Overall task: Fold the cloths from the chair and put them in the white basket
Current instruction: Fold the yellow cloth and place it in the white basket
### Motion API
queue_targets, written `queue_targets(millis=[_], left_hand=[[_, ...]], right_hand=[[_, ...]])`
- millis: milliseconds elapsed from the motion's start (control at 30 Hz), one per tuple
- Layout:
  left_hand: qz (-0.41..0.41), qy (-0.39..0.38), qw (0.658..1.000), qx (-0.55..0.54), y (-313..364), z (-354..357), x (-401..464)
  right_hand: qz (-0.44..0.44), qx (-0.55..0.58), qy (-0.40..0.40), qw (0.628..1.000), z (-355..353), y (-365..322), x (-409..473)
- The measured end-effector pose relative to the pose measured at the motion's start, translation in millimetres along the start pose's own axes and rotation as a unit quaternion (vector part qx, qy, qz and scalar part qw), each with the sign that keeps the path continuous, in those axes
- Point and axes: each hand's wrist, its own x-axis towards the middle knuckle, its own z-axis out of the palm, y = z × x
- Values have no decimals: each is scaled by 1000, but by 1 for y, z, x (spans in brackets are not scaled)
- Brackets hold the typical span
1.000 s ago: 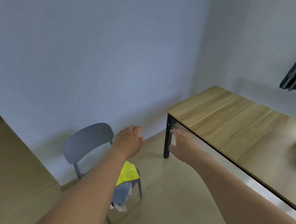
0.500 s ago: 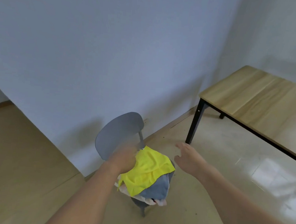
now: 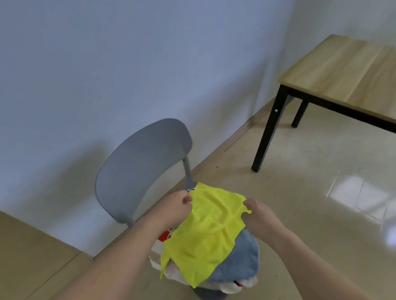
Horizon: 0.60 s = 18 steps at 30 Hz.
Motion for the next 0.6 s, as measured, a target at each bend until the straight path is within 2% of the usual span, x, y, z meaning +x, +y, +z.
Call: queue_targets(millis=[133, 267, 367, 467, 600], left_hand=[[54, 33, 998, -15, -35, 52, 108], [107, 55, 991, 57, -42, 88, 196], [99, 17, 979, 178, -32, 111, 241], [75, -9, 941, 329, -31, 121, 260], [61, 7, 925, 376, -45, 124, 265]], right_hand=[[29, 10, 74, 997, 63, 52, 92], [36, 37, 132, 990, 95, 96, 156], [51, 54, 149, 986, 107, 120, 190], [39, 59, 156, 985, 111, 133, 201], [24, 21, 183, 983, 107, 143, 196]])
